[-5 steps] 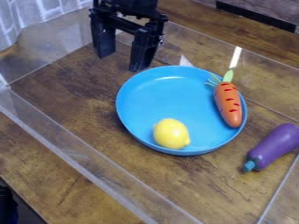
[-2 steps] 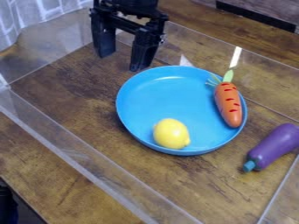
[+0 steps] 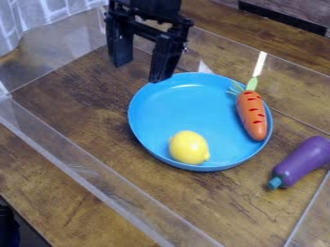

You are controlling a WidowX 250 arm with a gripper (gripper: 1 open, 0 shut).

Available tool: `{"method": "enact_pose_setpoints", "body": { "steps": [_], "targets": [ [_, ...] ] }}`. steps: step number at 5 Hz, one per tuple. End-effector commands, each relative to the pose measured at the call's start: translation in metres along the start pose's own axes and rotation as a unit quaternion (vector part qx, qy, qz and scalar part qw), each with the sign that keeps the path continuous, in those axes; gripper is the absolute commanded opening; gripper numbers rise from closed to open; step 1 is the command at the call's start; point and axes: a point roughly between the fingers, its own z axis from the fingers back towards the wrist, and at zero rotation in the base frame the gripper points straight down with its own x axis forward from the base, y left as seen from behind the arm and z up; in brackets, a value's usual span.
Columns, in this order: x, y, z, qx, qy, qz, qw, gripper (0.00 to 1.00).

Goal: Move the carrot to the left side

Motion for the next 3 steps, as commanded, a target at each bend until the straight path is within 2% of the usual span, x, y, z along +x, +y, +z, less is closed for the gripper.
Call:
{"method": "enact_pose_setpoints", "body": {
  "steps": [1, 2, 3],
  "targets": [
    [0.004, -0.007, 0.007, -0.010, -0.022, 0.024, 0.9994, 1.00],
    [0.005, -0.011, 0.000, -0.017, -0.016, 0.042, 0.9989, 1.00],
    [0.007, -0.018, -0.006, -0.033, -0.015, 0.080, 0.9961, 1.00]
  ]
}}
